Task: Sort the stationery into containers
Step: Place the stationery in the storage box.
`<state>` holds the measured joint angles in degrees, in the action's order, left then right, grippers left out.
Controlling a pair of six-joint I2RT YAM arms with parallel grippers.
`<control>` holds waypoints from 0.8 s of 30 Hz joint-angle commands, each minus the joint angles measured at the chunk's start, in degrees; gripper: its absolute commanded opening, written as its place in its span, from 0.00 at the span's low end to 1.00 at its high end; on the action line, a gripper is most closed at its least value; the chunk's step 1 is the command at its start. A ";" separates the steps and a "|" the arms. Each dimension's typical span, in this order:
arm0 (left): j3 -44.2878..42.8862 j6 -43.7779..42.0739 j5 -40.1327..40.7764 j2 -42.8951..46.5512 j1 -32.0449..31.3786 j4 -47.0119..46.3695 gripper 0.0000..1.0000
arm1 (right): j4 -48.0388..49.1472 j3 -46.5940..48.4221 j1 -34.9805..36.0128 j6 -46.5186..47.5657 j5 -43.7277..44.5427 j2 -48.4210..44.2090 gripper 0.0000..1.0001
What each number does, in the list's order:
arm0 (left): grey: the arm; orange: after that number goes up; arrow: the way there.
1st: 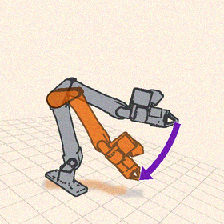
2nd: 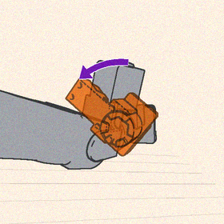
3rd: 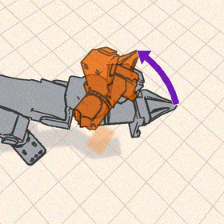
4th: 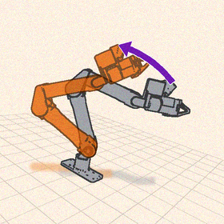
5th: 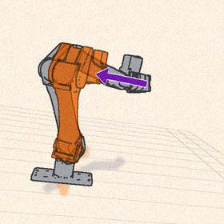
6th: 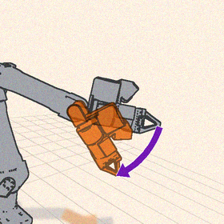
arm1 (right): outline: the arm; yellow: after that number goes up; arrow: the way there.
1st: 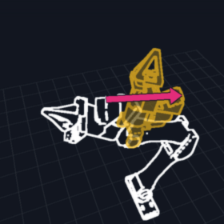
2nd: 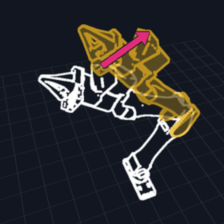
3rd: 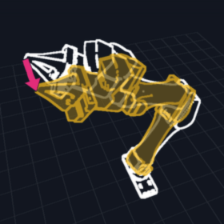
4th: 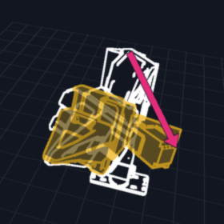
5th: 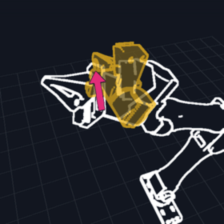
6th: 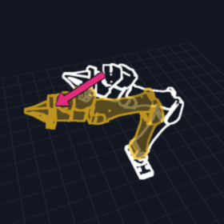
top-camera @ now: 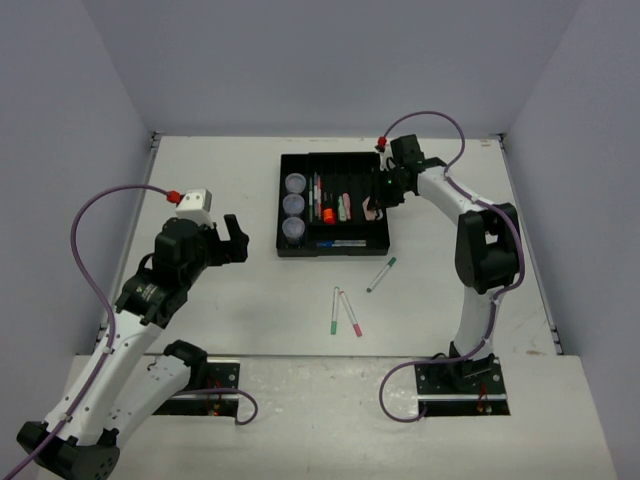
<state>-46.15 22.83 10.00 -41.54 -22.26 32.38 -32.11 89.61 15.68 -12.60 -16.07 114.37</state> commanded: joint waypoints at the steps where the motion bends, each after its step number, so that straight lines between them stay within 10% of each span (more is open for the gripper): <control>1: 0.01 -2.00 -0.68 0.58 0.11 -1.71 1.00 | 0.82 -0.29 -0.45 -0.52 -1.51 -0.37 0.26; 16: -0.08 -2.00 -0.60 0.41 0.11 -1.66 1.00 | -0.81 -2.04 0.32 -0.50 2.08 -8.86 0.48; 24: -0.08 -1.83 -0.07 0.23 0.11 -1.53 1.00 | -4.19 -9.01 7.84 -3.13 20.60 -22.43 0.50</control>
<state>-46.15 22.81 9.98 -41.56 -22.26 32.36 -34.08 83.86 19.28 -13.45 -6.94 100.69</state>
